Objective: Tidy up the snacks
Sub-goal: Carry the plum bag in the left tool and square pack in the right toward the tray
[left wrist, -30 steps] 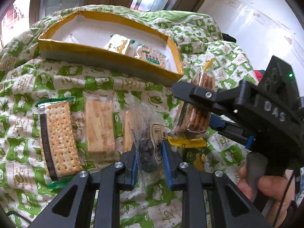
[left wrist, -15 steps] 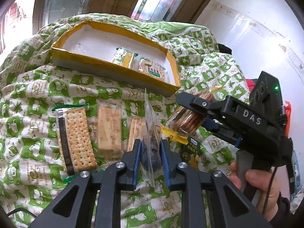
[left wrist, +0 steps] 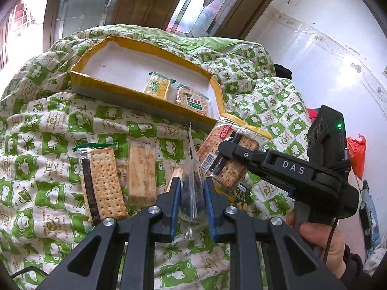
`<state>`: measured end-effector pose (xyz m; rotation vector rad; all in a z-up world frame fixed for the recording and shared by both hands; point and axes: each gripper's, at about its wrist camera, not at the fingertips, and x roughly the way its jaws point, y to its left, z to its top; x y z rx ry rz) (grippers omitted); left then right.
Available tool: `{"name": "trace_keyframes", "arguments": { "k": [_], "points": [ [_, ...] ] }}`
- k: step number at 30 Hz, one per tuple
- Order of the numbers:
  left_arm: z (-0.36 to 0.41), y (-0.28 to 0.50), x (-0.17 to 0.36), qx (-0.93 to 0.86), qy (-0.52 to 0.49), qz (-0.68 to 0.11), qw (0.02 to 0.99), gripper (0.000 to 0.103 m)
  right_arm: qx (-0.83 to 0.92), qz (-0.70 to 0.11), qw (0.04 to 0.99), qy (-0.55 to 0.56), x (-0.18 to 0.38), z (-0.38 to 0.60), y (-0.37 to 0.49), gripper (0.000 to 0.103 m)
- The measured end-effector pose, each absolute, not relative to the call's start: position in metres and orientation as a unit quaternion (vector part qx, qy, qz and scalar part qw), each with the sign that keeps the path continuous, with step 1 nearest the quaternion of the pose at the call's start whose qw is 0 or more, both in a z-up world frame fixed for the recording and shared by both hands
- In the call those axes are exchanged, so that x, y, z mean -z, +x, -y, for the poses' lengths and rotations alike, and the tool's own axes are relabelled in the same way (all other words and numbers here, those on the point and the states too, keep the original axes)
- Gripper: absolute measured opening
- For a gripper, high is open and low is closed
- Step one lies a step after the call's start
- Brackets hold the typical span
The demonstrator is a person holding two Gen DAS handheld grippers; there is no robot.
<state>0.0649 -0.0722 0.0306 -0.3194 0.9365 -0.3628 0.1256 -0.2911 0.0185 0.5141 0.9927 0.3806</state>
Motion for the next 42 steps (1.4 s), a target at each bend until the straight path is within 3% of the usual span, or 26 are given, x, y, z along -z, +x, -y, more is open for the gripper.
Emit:
{"name": "trace_keyframes", "arguments": {
  "k": [15,21,28,33,42],
  "points": [
    [0.073,0.066,-0.018,0.187,-0.161,-0.477,0.844,0.015,-0.182,-0.467,0.832,0.238,-0.019,0.289,0.127,0.019],
    [0.084,0.065,0.0,0.177,-0.145,-0.501,0.835,0.03,-0.184,-0.468,0.831,0.24,-0.018,0.289,0.126,0.019],
    [0.086,0.06,0.018,0.165,-0.125,-0.51,0.835,0.028,-0.185,-0.468,0.83,0.24,-0.018,0.289,0.126,0.019],
    [0.084,0.057,0.013,0.169,-0.127,-0.503,0.838,0.022,-0.186,-0.466,0.831,0.239,-0.019,0.289,0.125,0.019],
    [0.073,0.061,-0.009,0.167,-0.141,-0.478,0.851,0.021,-0.184,-0.461,0.833,0.243,-0.022,0.291,0.125,0.019]
  ]
}}
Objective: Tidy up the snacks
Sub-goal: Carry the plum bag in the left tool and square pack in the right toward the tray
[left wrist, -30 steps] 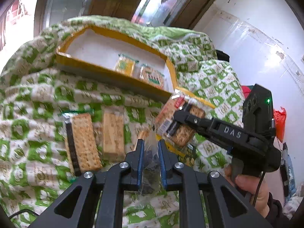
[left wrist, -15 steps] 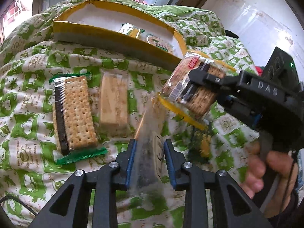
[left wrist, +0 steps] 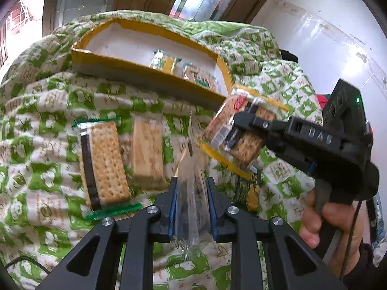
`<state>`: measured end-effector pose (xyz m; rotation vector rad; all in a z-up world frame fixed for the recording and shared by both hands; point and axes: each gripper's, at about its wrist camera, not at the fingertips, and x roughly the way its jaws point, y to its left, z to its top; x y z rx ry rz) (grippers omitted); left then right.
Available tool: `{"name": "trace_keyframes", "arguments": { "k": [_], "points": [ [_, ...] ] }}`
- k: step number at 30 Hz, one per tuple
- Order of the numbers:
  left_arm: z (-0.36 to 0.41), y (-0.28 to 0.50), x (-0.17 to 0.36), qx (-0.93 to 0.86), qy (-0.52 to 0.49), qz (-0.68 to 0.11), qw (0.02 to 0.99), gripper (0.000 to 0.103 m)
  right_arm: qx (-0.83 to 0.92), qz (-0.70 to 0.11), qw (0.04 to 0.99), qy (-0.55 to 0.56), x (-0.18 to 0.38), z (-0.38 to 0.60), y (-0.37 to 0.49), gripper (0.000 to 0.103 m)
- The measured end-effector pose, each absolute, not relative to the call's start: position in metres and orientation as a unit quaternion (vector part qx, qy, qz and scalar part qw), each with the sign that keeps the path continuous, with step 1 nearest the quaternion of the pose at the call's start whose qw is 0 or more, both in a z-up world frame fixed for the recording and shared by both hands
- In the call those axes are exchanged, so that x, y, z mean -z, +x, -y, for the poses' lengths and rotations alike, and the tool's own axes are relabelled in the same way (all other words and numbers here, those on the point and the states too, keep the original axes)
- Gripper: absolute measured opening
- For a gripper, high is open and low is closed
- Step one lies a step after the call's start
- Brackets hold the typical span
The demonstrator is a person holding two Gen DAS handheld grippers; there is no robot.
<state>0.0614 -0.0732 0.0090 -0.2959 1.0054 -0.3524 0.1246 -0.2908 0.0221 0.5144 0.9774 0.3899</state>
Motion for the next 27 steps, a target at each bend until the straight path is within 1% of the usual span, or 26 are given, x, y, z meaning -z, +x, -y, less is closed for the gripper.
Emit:
{"name": "trace_keyframes", "arguments": {
  "k": [16,27],
  "points": [
    [0.065,0.081,-0.027,0.155,-0.131,-0.467,0.861,0.021,-0.183,-0.458,0.837,0.239,-0.024,0.291,0.126,0.019],
    [0.064,0.094,-0.036,0.15,-0.117,-0.46,0.867,0.021,-0.185,-0.445,0.842,0.243,-0.036,0.296,0.126,0.019]
  ]
}}
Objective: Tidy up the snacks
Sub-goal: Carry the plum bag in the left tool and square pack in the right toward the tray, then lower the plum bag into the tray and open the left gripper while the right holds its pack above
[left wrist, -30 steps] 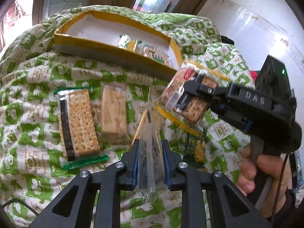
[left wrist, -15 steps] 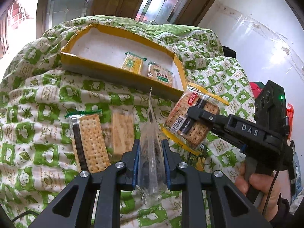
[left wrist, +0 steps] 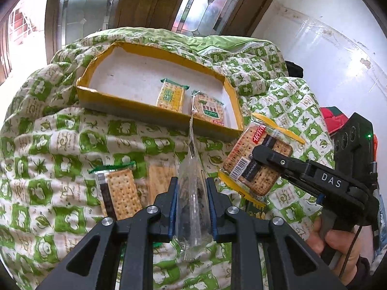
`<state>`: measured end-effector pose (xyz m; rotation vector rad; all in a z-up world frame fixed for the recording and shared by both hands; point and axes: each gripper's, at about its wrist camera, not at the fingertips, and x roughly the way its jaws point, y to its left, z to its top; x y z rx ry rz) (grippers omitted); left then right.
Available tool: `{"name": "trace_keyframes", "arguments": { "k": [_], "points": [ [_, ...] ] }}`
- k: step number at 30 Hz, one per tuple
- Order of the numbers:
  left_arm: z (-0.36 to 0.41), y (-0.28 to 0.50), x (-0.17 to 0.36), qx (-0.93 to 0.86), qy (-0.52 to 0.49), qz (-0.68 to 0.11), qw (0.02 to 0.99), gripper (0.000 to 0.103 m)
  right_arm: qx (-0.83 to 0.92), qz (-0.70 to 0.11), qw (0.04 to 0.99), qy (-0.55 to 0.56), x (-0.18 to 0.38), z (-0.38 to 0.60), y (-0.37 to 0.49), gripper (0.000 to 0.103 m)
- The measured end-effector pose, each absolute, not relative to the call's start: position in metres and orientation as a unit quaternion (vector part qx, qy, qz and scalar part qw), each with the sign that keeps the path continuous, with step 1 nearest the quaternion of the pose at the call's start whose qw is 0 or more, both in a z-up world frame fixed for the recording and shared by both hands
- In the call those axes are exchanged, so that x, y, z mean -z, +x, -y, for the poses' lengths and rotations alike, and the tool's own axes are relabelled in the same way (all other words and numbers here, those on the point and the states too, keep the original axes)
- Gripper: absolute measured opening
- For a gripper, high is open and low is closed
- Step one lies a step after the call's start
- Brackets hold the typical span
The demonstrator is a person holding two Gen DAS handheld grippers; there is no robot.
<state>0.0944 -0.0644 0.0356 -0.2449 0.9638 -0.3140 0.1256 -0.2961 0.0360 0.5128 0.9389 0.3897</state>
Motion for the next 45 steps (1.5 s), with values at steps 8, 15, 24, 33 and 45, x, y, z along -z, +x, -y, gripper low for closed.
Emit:
{"name": "trace_keyframes", "arguments": {
  "k": [8,15,24,33,45],
  "points": [
    [0.061,0.104,-0.044,0.147,-0.11,-0.455,0.871,0.021,-0.182,-0.44,0.848,0.231,-0.047,0.295,0.127,0.019],
    [0.053,0.116,-0.052,0.141,-0.104,-0.448,0.876,0.021,-0.176,-0.441,0.853,0.22,-0.056,0.297,0.132,0.019],
    [0.038,0.136,-0.068,0.136,-0.106,-0.436,0.883,0.021,-0.165,-0.439,0.859,0.204,-0.071,0.301,0.143,0.019],
    [0.028,0.164,-0.077,0.123,-0.11,-0.433,0.886,0.021,-0.167,-0.442,0.857,0.207,-0.078,0.3,0.161,0.019],
    [0.027,0.206,-0.075,0.111,-0.103,-0.435,0.887,0.021,-0.166,-0.44,0.859,0.204,-0.087,0.293,0.193,0.019]
  ]
}}
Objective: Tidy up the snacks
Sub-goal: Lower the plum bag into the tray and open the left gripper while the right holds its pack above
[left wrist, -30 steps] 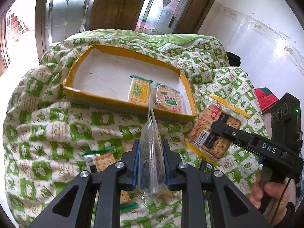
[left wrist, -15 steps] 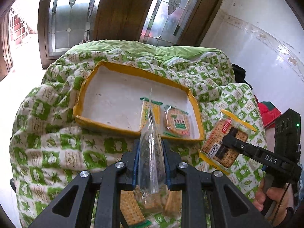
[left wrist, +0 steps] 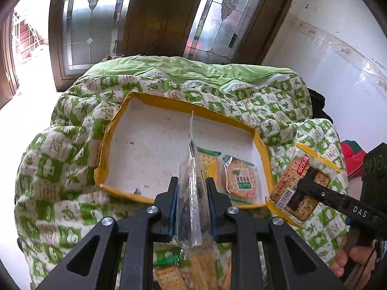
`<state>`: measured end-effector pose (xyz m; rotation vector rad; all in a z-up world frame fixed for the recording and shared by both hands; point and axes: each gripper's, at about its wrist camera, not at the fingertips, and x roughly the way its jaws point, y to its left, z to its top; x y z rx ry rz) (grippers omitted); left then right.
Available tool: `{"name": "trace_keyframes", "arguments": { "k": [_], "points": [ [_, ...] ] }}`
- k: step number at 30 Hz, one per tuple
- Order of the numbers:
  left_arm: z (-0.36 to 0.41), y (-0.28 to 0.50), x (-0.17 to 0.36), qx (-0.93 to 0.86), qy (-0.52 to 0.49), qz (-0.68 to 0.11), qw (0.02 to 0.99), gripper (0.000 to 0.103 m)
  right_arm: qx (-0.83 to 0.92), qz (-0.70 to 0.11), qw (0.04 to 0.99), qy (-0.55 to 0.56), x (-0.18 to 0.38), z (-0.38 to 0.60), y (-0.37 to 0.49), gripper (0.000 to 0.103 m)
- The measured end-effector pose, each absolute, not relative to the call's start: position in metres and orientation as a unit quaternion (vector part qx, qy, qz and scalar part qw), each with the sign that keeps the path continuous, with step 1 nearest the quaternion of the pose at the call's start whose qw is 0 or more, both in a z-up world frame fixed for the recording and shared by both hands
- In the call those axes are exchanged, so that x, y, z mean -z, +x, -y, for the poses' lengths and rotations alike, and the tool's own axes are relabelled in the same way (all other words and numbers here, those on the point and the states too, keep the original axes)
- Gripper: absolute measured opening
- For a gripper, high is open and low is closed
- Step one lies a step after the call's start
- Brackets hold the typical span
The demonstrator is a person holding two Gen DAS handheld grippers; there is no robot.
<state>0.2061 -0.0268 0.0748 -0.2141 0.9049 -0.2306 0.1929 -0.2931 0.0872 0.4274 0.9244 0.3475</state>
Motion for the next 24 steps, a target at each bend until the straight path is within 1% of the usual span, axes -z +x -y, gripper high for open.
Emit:
{"name": "trace_keyframes", "arguments": {
  "k": [9,16,24],
  "points": [
    [0.028,0.235,-0.062,0.108,-0.121,-0.443,0.882,0.021,-0.153,-0.446,0.857,0.209,-0.08,0.291,0.228,0.019],
    [0.029,0.251,-0.047,0.112,-0.135,-0.452,0.875,0.021,-0.144,-0.461,0.846,0.228,-0.063,0.286,0.254,0.019],
    [0.018,0.264,-0.038,0.112,-0.164,-0.454,0.869,0.021,-0.132,-0.472,0.842,0.224,-0.046,0.283,0.273,0.019]
  ]
}}
